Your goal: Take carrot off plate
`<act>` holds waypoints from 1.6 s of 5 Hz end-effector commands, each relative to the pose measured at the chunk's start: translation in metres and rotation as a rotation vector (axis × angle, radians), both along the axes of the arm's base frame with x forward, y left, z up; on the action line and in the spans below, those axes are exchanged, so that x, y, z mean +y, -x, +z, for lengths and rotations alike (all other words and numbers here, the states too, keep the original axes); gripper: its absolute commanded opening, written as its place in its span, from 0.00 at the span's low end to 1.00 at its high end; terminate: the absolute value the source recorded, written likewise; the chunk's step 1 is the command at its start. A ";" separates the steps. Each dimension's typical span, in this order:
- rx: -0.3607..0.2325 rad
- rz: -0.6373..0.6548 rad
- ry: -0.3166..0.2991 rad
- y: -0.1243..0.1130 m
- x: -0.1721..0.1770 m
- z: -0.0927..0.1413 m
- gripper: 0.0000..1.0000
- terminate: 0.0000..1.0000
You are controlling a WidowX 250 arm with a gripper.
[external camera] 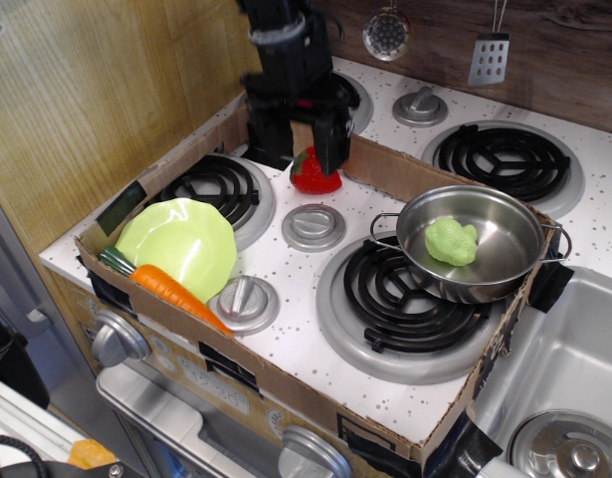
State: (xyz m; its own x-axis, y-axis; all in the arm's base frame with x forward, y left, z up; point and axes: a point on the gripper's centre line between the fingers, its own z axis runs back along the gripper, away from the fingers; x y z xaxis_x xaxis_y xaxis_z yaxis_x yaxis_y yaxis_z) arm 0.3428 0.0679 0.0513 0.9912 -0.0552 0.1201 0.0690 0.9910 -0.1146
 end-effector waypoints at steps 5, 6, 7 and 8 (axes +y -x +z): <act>0.009 0.918 -0.070 0.025 0.053 0.048 1.00 0.00; 0.060 1.006 -0.084 0.037 0.055 0.043 1.00 0.00; 0.086 1.091 -0.108 0.050 0.051 0.043 1.00 0.00; 0.072 1.181 -0.120 0.061 0.046 0.042 1.00 0.00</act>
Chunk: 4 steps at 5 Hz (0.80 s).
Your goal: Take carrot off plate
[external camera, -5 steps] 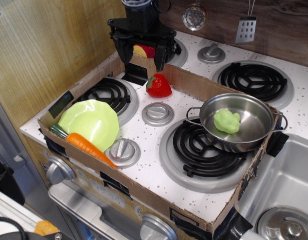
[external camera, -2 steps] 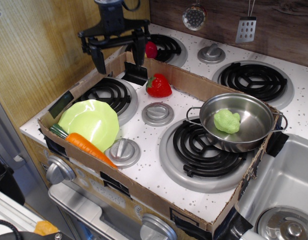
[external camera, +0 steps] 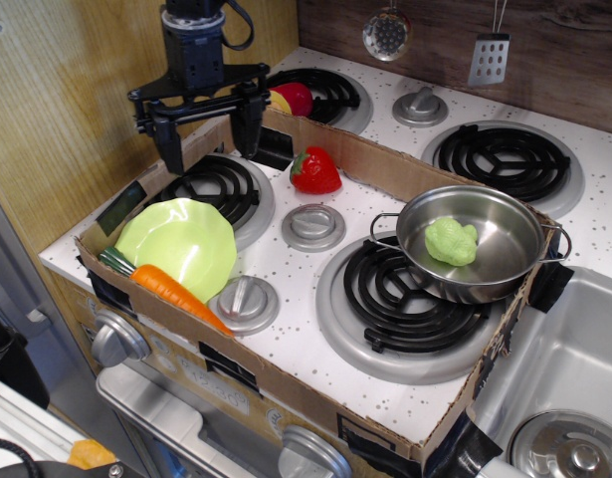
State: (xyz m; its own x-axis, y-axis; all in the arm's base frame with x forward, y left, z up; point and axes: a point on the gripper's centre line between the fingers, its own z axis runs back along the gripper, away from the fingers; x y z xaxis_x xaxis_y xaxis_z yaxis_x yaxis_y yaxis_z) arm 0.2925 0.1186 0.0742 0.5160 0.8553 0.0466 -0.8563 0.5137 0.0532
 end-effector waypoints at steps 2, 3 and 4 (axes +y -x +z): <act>-0.118 0.226 -0.107 0.029 -0.010 0.012 1.00 0.00; -0.149 0.300 -0.131 0.041 -0.012 0.002 1.00 0.00; -0.160 0.364 -0.132 0.049 -0.013 -0.010 1.00 0.00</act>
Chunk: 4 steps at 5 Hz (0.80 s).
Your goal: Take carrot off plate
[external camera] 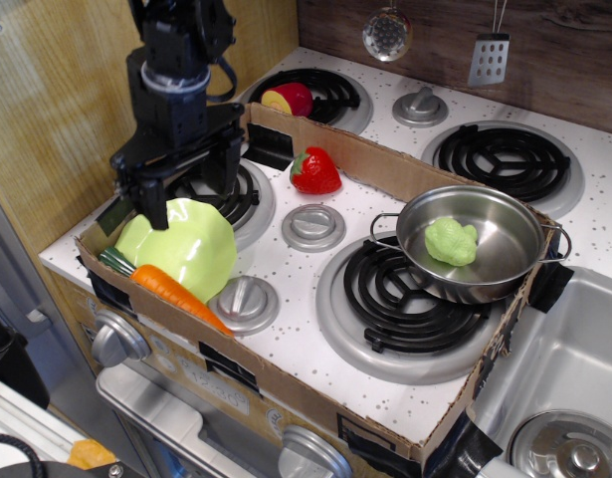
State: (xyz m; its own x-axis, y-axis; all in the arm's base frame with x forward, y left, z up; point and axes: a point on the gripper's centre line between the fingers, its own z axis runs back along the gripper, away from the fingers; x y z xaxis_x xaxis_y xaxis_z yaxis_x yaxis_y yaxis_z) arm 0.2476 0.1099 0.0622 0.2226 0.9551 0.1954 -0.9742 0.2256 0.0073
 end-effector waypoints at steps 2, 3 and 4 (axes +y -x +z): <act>-0.067 0.050 0.016 0.014 0.001 -0.016 1.00 0.00; -0.036 0.044 0.018 0.019 0.004 -0.023 1.00 0.00; -0.014 0.039 0.025 0.022 0.006 -0.029 1.00 0.00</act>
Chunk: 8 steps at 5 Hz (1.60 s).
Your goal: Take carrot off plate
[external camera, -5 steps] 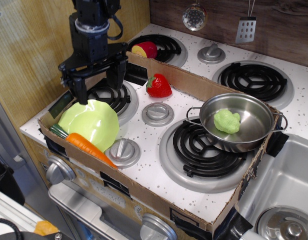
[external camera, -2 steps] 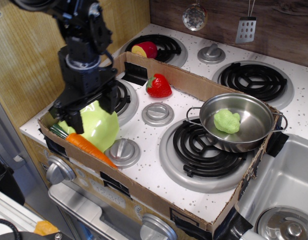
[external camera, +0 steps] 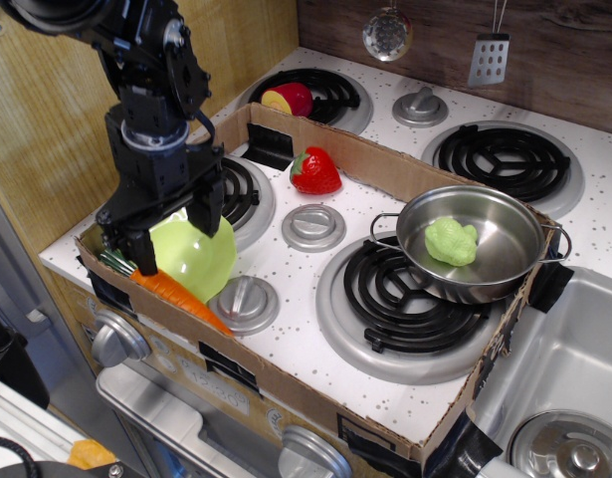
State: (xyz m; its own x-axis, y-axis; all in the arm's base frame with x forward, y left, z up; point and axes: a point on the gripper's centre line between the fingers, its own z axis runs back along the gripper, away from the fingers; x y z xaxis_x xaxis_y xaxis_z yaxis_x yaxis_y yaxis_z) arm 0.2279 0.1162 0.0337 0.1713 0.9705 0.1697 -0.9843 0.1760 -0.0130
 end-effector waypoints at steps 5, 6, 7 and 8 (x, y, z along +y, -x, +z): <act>-0.127 -0.037 -0.026 0.008 0.009 -0.012 1.00 0.00; -0.181 -0.058 -0.026 0.008 0.013 -0.011 1.00 0.00; -0.206 -0.086 -0.007 0.009 0.016 -0.013 0.00 0.00; -0.215 -0.112 -0.009 0.006 0.017 -0.010 0.00 0.00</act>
